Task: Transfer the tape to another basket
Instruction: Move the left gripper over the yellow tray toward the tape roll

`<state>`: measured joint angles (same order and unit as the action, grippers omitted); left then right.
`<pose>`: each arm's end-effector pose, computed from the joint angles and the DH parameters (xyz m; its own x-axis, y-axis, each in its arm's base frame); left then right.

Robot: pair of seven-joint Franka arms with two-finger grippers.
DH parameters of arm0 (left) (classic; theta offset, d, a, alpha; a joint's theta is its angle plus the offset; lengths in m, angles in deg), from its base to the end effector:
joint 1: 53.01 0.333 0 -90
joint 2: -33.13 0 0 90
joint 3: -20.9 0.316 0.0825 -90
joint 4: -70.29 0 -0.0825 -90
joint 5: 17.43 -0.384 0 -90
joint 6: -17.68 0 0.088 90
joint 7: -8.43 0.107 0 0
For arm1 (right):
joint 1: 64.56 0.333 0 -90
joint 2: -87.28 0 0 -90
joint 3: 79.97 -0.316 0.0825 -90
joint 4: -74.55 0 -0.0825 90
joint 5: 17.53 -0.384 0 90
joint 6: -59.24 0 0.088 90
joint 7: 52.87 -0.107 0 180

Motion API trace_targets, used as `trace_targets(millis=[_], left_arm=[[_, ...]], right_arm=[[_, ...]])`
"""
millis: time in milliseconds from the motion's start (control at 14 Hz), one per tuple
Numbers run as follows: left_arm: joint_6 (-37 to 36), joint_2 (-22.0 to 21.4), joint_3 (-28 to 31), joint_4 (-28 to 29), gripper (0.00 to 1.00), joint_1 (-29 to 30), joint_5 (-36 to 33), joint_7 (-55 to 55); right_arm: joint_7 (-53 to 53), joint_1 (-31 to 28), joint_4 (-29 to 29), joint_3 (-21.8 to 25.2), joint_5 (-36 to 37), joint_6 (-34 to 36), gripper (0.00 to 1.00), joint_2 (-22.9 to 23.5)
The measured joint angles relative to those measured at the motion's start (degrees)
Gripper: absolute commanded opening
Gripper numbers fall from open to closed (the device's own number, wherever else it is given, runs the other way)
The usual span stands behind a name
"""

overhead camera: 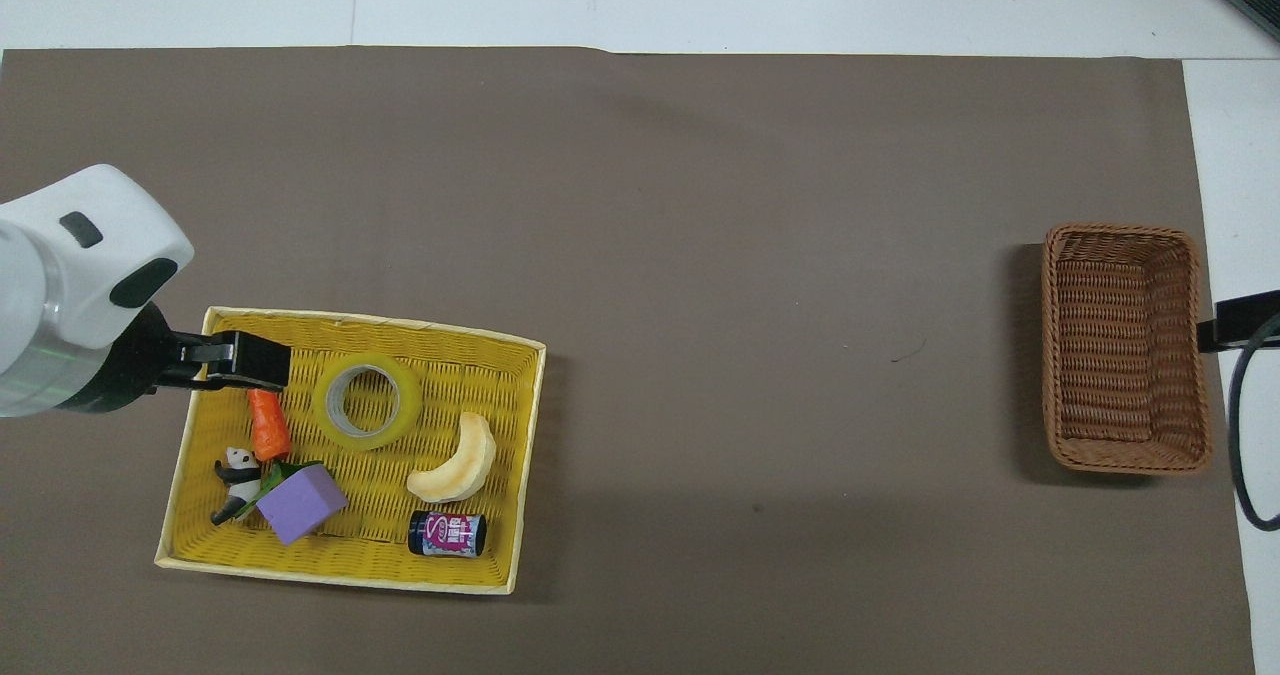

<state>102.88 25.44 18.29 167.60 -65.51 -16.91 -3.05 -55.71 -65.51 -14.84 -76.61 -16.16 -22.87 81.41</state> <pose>0.4844 -0.1335 0.6287 0.9951 -0.0624 -0.0763 -0.0635 -0.9979 -0.0124 0.5056 -0.0428 0.6719 0.9916 -0.1272 -0.0239 -0.1268 -0.9917 0.0190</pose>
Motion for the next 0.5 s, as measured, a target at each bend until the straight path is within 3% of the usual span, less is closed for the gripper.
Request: trace_targets(millis=[500], left_arm=[[5.1, 0.0, 0.7, 8.6, 1.00, 2.5, 1.0, 9.5]], right_arm=[[0.0, 0.0, 0.0, 0.0, 0.0, 0.0, 1.00, 0.0]])
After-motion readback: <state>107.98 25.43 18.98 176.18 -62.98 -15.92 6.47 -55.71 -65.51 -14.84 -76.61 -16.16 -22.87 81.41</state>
